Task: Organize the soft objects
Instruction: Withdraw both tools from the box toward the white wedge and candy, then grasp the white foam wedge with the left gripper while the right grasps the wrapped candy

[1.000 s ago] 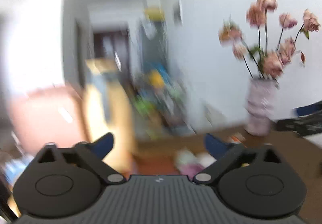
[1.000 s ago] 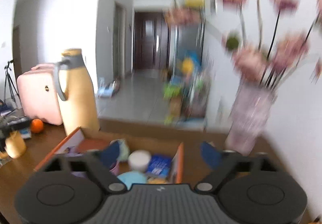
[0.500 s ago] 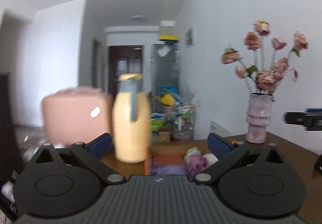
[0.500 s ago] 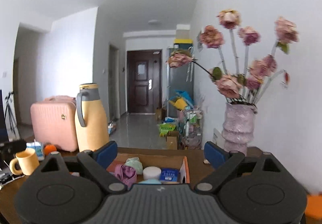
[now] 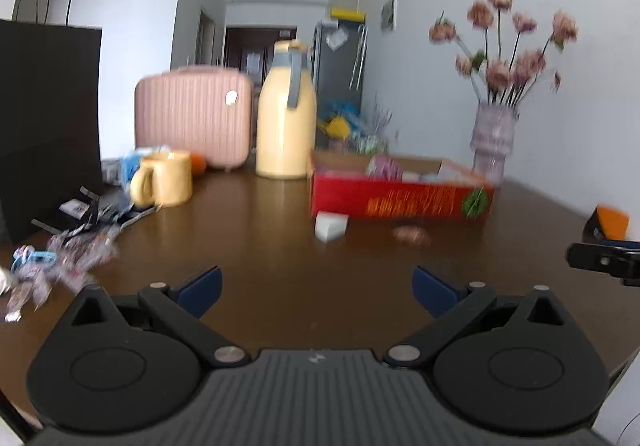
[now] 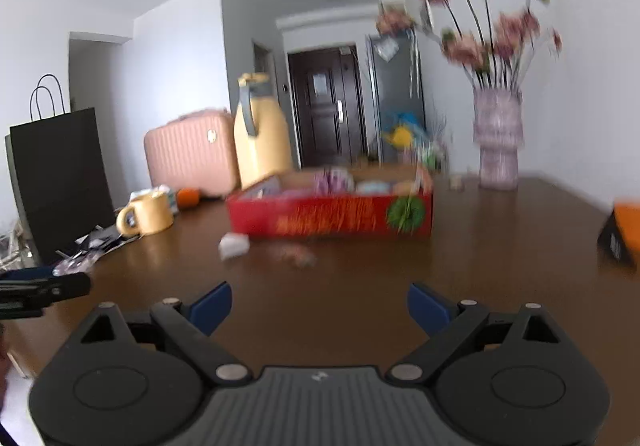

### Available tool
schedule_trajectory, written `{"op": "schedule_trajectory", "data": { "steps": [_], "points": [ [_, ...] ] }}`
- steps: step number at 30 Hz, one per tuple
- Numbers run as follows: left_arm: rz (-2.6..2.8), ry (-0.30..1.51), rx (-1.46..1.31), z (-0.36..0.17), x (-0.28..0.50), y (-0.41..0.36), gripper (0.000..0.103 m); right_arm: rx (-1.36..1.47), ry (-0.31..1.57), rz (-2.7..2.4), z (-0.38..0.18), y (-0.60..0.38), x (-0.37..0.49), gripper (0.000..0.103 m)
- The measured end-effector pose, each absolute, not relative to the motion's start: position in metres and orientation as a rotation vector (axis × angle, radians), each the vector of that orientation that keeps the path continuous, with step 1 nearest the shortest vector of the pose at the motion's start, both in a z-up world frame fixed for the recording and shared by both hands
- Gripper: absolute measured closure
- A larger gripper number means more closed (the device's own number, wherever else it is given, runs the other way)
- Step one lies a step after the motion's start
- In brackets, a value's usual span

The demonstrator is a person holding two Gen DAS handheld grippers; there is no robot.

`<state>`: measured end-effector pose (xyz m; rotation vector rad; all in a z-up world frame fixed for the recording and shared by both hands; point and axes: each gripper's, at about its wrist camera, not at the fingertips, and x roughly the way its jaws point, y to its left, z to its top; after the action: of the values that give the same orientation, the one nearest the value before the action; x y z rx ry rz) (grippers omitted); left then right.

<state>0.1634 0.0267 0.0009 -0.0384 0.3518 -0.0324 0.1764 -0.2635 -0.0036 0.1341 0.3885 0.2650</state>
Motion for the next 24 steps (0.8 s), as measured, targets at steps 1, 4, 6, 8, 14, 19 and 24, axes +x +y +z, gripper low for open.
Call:
{"op": "schedule_trajectory", "data": {
  "steps": [1, 4, 6, 8, 14, 19, 24],
  "points": [
    [-0.021, 0.357, -0.037, 0.0, 0.166, 0.027, 0.0, 0.151, 0.406, 0.276, -0.007, -0.263, 0.176, 0.008],
    [-0.009, 0.368, -0.036, 0.0, 0.18, 0.026, 0.0, 0.129, 0.406, 0.283, -0.005, -0.255, 0.181, 0.009],
    [-0.007, 0.368, -0.032, 0.0, 0.188, 0.025, 0.0, 0.095, 0.404, 0.269, -0.005, -0.249, 0.185, 0.009],
    [-0.006, 0.381, -0.032, -0.002, 0.198, 0.025, 0.0, 0.075, 0.423, 0.268, -0.006, -0.245, 0.196, 0.01],
    [-0.07, 0.445, -0.015, -0.008, 0.262, 0.023, 0.0, 0.031, 0.511, 0.296, -0.009, -0.229, 0.259, 0.022],
    [-0.119, 0.523, -0.011, -0.01, 0.346, 0.016, 0.005, -0.077, 0.554, 0.37, -0.013, -0.203, 0.339, 0.035],
    [-0.121, 0.56, 0.03, -0.018, 0.413, 0.006, 0.023, -0.134, 0.613, 0.445, -0.026, -0.181, 0.407, 0.05]
  ]
}}
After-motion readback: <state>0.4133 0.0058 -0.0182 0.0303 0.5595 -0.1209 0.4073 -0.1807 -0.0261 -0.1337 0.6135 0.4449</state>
